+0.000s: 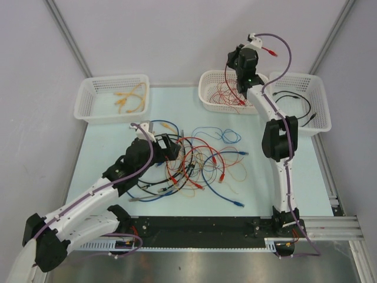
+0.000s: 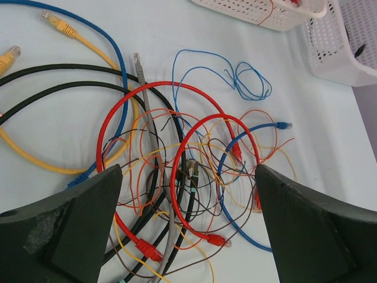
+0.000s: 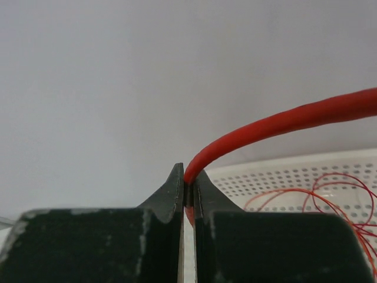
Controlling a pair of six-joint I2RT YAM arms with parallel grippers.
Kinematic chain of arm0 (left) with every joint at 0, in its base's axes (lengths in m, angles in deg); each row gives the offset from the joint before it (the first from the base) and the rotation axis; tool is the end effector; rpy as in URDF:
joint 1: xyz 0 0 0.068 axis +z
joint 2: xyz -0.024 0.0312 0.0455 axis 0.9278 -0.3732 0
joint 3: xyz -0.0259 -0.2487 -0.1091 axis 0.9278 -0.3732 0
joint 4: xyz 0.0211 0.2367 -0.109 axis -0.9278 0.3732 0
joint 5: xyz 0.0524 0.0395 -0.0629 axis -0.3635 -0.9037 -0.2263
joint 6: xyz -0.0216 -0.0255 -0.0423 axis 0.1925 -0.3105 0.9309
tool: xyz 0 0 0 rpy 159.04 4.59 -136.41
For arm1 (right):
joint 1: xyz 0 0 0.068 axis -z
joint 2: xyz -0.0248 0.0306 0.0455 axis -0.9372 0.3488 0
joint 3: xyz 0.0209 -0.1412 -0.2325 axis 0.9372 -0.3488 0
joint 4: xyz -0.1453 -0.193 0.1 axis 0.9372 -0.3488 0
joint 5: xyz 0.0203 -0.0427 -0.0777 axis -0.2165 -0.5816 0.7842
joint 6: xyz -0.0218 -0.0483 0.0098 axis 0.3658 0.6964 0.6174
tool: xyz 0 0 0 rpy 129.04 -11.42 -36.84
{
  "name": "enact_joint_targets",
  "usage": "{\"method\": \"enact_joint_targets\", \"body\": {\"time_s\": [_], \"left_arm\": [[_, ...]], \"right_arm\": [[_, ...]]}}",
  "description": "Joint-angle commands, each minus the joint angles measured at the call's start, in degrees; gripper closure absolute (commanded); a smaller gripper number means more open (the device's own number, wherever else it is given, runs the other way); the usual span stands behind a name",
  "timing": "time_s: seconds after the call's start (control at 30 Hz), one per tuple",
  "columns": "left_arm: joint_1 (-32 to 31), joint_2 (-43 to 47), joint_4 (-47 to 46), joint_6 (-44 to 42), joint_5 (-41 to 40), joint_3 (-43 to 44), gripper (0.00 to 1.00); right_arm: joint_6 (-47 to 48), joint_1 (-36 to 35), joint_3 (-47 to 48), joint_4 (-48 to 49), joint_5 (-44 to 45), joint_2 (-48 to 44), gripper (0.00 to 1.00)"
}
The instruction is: Untangle the cables
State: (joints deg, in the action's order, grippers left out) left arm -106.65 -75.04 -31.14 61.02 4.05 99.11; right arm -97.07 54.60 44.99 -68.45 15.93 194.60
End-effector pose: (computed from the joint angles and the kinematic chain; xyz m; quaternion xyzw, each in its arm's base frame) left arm 0.1659 -0.1219 0.2707 -0.0412 0.8237 -0.2601 0.5022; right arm 0.5416 0.1385 0.3384 0.1312 0.6930 0.1895 0.6831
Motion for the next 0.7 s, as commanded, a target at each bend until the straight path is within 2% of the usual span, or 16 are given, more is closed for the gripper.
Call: {"method": "enact_joint_targets", "body": {"time_s": [0.0, 0.03, 0.07, 0.17, 0.23, 0.27, 0.33, 0.37, 0.43, 0.53, 0.63, 0.67], "left_arm": [[0.34, -1.83, -2.72, -1.47, 1.04, 0.09, 0.00], [0.33, -2.19, -2.72, -1.56, 1.13, 0.09, 0.00], [0.42, -2.54, -2.98, -1.56, 1.22, 0.09, 0.00], [0.42, -3.86, -3.51, -1.56, 1.74, 0.44, 0.00], [0.42, -4.39, -3.60, -1.65, 1.92, 0.97, 0.00], [0.42, -4.56, -3.69, -1.65, 2.01, 1.05, 0.00], [0.34, -4.83, -3.60, -1.56, 2.27, 1.32, 0.00], [0.33, -4.91, -3.60, -1.47, 2.27, 1.41, 0.00], [0.42, -4.92, -3.60, -1.30, 2.45, 1.49, 0.00], [0.42, -4.65, -3.51, -0.77, 2.71, 1.58, 0.01], [0.42, -3.69, -3.25, -0.51, 2.62, 1.58, 0.00], [0.42, -2.99, -3.16, -0.33, 2.45, 1.58, 0.00]], "right_arm": [[2.63, 0.39, 2.96, -1.40, 2.55, 2.91, 1.00], [1.23, 0.65, 3.40, -1.58, 2.29, 3.35, 1.00], [0.60, 0.74, 3.49, -1.66, 1.41, 3.96, 0.95], [-1.33, 1.18, 3.93, -1.93, -0.08, 4.67, 0.61], [-2.30, 1.45, 4.45, -2.01, -0.96, 5.20, 0.55], [-3.00, 1.62, 5.15, -2.54, -1.92, 5.28, 0.42], [-3.71, 1.62, 5.34, -2.81, -2.29, 4.85, 0.26], [-4.23, 1.62, 5.51, -3.33, -2.55, 4.58, 0.21], [-4.76, 1.27, 5.60, -3.77, -2.72, 3.62, 0.12], [-7.57, 1.10, 5.60, -5.09, -3.34, 1.34, 0.09], [-9.95, 0.13, 0.96, -3.96, -3.69, -4.18, 0.08], [-10.04, -1.00, -3.15, -1.86, -3.52, -6.38, 0.08]]}}
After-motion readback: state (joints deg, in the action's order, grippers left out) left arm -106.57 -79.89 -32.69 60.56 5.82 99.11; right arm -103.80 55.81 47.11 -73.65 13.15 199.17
